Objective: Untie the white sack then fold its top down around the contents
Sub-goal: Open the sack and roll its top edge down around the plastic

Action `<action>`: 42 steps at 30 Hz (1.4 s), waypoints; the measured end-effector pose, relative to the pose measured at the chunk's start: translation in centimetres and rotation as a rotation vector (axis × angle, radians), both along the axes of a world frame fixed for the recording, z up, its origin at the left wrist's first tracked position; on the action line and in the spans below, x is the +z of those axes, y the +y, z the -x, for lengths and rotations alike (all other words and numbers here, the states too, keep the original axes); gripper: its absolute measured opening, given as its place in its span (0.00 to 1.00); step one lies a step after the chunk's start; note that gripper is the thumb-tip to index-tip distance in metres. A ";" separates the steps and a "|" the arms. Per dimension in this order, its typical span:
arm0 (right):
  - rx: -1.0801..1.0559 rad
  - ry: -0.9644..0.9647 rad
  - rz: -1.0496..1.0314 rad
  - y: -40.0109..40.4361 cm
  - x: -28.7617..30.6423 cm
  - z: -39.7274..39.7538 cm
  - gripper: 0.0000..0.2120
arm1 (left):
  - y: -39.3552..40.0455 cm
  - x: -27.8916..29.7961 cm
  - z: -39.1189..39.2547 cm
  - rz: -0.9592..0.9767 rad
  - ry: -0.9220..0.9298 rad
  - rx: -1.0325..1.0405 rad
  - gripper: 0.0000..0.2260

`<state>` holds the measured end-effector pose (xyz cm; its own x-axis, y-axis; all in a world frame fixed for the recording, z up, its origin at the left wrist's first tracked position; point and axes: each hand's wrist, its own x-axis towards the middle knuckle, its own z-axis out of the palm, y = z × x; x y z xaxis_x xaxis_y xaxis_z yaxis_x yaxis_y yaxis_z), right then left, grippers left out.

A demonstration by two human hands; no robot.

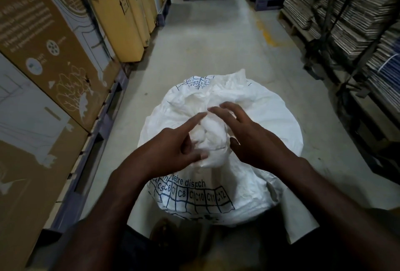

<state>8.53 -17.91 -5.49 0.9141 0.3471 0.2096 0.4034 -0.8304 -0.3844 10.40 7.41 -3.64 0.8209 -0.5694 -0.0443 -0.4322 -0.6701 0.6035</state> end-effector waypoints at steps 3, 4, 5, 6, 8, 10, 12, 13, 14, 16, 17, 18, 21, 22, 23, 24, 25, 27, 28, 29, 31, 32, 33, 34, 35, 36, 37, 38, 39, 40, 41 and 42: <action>-0.022 -0.034 0.061 0.3 -0.2 0.0 0.57 | -1.0 -0.8 -0.8 0.066 -0.049 0.107 0.35; -0.038 -0.078 0.083 0.4 -0.2 -0.1 0.56 | -1.3 -0.9 -1.0 0.093 -0.055 0.125 0.31; -0.059 -0.138 0.111 0.3 -0.1 -0.2 0.56 | -1.4 -1.0 -1.2 0.114 -0.058 0.124 0.26; -0.074 -0.202 0.154 0.2 0.1 -0.3 0.55 | -1.5 -1.1 -1.4 0.126 -0.060 0.103 0.22; -0.058 -0.268 0.257 0.1 0.2 -0.4 0.51 | -1.5 -1.5 -1.7 0.126 -0.060 0.032 0.15; 0.006 -0.228 0.365 0.0 0.3 -0.3 0.49 | -1.4 -2.1 -1.7 0.115 -0.037 -0.026 0.13; 0.044 -0.161 0.431 -0.2 0.2 -0.3 0.49 | -1.1 -2.8 -1.9 0.143 -0.006 -0.037 0.11; 0.041 -0.127 0.444 -0.4 0.2 -0.3 0.49 | -0.9 -3.2 -2.1 0.174 0.017 -0.001 0.10; 0.031 -0.100 0.456 -0.7 0.2 -0.3 0.47 | -0.8 -3.5 -2.4 0.209 0.041 0.060 0.10; 0.013 -0.057 0.486 -1.4 0.2 -0.1 0.45 | -0.9 -3.8 -2.8 0.227 0.021 0.178 0.20; 0.010 -0.023 0.510 -1.7 0.1 0.1 0.47 | -1.1 -3.9 -3.0 0.207 -0.023 0.205 0.25; 0.008 0.038 0.548 -2.1 -0.2 0.4 0.52 | -1.4 -4.2 -3.2 0.173 -0.066 0.203 0.31; 0.014 0.328 0.663 -2.8 -0.3 1.6 0.66 | -2.3 -5.2 -3.6 -0.049 -0.158 0.118 0.51; 0.024 0.416 0.665 -2.9 0.1 2.0 0.65 | -2.7 -5.6 -3.5 -0.148 -0.185 0.107 0.54; 0.037 0.465 0.636 -2.7 0.9 2.2 0.60 | -3.0 -6.0 -3.5 -0.229 -0.217 0.103 0.54; 0.038 0.460 0.572 -2.5 1.6 2.2 0.51 | -3.2 -6.4 -3.4 -0.287 -0.248 0.097 0.54; 0.019 0.390 0.472 -2.1 2.4 2.0 0.40 | -3.5 -6.6 -3.4 -0.326 -0.270 0.088 0.54; -0.049 0.152 0.231 -1.1 3.2 1.0 0.21 | -3.7 -6.8 -3.2 -0.361 -0.264 0.072 0.52; -0.051 0.025 0.149 -0.4 3.3 0.4 0.16 | -3.8 -6.8 -3.0 -0.371 -0.253 0.066 0.51; -0.030 -0.069 0.110 0.3 2.9 -0.2 0.12 | -4.0 -6.8 -2.9 -0.375 -0.248 0.058 0.50; 0.050 -0.139 0.107 1.7 1.0 -1.4 0.16 | -4.5 -6.4 -2.6 -0.389 -0.226 0.046 0.49; 0.083 -0.099 0.130 2.4 -0.1 -1.8 0.21 | -4.6 -6.1 -2.4 -0.400 -0.199 0.039 0.49; 0.084 -0.035 0.160 2.8 -1.0 -2.0 0.25 | -4.6 -5.7 -2.3 -0.401 -0.157 0.028 0.49; 0.048 0.025 0.195 3.0 -1.7 -2.2 0.24 | -4.4 -5.3 -2.1 -0.404 -0.104 0.027 0.50; -0.006 0.063 0.234 3.1 -2.3 -2.4 0.20 | -4.1 -5.0 -2.0 -0.398 -0.048 0.030 0.50; -0.050 0.076 0.278 2.8 -2.8 -2.5 0.17 | -3.6 -4.7 -2.1 -0.395 0.009 0.044 0.49; -0.068 0.076 0.320 2.5 -3.2 -2.6 0.15 | -3.2 -4.2 -2.0 -0.386 0.054 0.063 0.49; -0.077 0.096 0.365 2.1 -3.2 -2.6 0.16 | -3.0 -4.0 -2.1 -0.404 0.067 0.071 0.47; -0.090 0.131 0.408 1.5 -3.3 -2.6 0.17 | -2.7 -4.3 -2.4 -0.457 0.048 0.066 0.41; -0.111 0.172 0.439 0.9 -3.5 -2.6 0.18 | -2.5 -4.5 -2.3 -0.534 0.034 0.113 0.34; -0.143 0.210 0.471 0.3 -3.5 -2.4 0.20 | -2.1 -5.1 -2.6 -0.568 0.021 0.180 0.35; -0.189 0.240 0.506 -0.1 -3.7 -2.3 0.23 | -1.7 -5.3 -2.8 -0.593 0.017 0.261 0.42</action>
